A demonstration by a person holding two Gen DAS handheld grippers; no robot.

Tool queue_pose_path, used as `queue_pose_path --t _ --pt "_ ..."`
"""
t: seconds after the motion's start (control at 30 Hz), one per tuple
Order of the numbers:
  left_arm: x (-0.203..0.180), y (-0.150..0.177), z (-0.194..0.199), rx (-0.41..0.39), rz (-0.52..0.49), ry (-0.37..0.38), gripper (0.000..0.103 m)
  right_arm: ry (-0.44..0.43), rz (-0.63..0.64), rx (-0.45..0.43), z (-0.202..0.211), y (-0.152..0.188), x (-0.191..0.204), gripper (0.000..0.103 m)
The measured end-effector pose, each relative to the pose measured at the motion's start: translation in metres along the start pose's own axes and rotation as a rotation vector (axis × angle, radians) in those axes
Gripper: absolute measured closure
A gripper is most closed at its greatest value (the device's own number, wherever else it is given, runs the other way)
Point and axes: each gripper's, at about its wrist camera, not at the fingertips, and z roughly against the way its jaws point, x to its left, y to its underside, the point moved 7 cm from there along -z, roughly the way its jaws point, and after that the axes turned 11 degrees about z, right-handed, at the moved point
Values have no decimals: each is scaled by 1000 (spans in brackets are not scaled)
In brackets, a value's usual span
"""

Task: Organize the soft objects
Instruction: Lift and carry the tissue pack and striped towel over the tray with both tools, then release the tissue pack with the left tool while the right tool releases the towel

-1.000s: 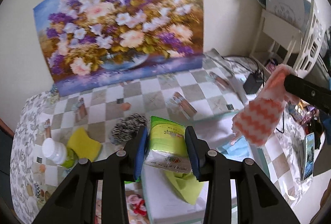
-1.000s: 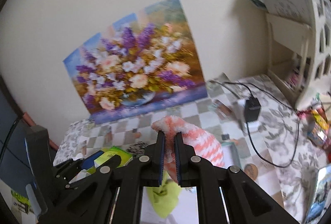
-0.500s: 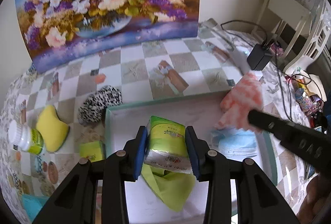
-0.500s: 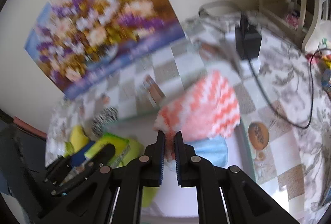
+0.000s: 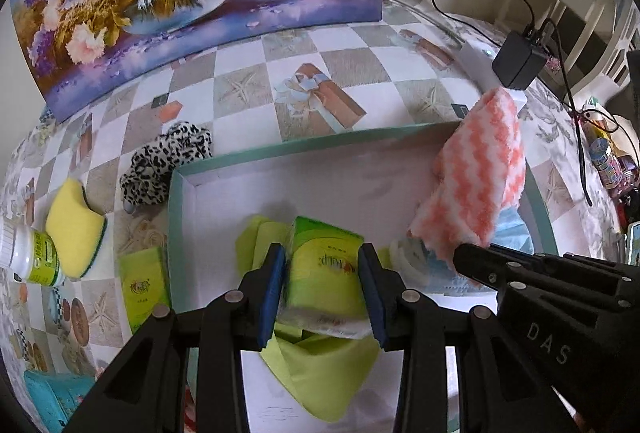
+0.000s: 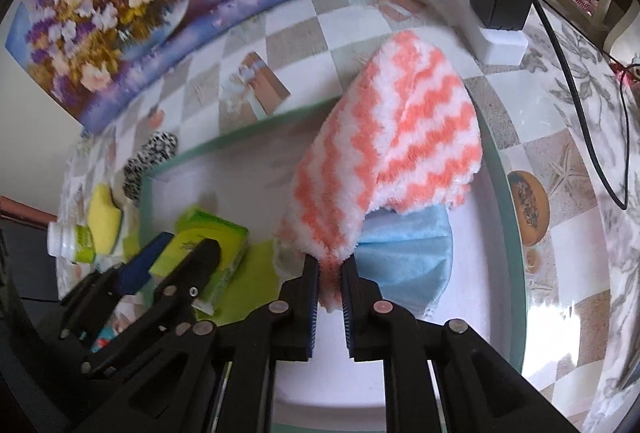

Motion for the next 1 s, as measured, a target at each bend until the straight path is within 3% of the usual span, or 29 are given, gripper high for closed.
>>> queue_pose_path --t 0.33,0.5,0.6,0.73,0.8,0.83,0.93,1.0 --pt "5 5 -6 70 30 11 63 21 -5 25 -7 -1 -1 79" --pt "12 -3 10 50 46 12 48 38 9 14 2 -4 1 77" --pt "21 -10 22 27 74 15 43 54 15 -16 15 -9 2 60" --pt "38 -17 35 7 119 8 40 64 27 -57 33 -14 6 58" --pt "47 -18 38 3 132 -3 28 69 39 -69 40 -16 9 51" --pt "52 -19 40 -4 141 -8 25 72 43 -75 42 -17 11 42" --pt "68 -22 43 -13 172 -16 22 77 62 -92 48 -19 17 38" --pt "81 -24 44 -26 201 -26 13 78 77 -88 46 -20 22 32"
